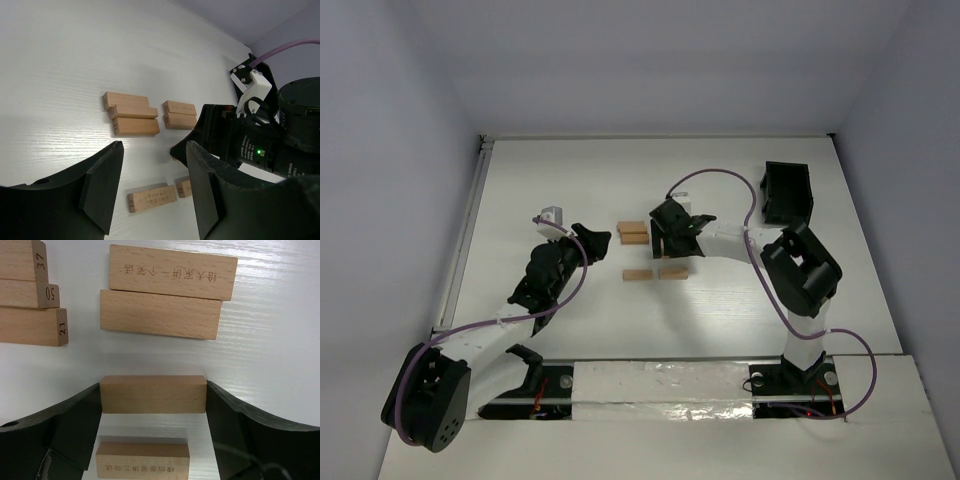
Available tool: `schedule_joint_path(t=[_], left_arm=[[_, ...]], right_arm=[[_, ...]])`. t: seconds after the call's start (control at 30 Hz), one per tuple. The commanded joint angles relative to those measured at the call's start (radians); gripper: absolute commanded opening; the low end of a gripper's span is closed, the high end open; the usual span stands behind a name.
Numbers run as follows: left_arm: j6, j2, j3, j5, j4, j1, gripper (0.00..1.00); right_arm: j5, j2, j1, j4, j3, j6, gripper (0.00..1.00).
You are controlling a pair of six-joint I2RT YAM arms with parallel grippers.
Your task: Build the wood block tower
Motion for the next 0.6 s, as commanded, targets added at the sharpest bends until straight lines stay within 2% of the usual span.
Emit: schedule_joint_path(t=[0.0, 0.57], left_arm=[[0.0, -0.013, 0.045, 0.012, 0.052, 0.004, 0.5], [-0.003, -0.019, 0.044, 0.013, 0.051, 0.004, 0.5]], right_arm=[[-0.013, -0.018, 0.027, 0.0, -0.012, 0.034, 0.83], [0.004, -0.037, 0.036, -0.016, -0.026, 0.054, 0.87]])
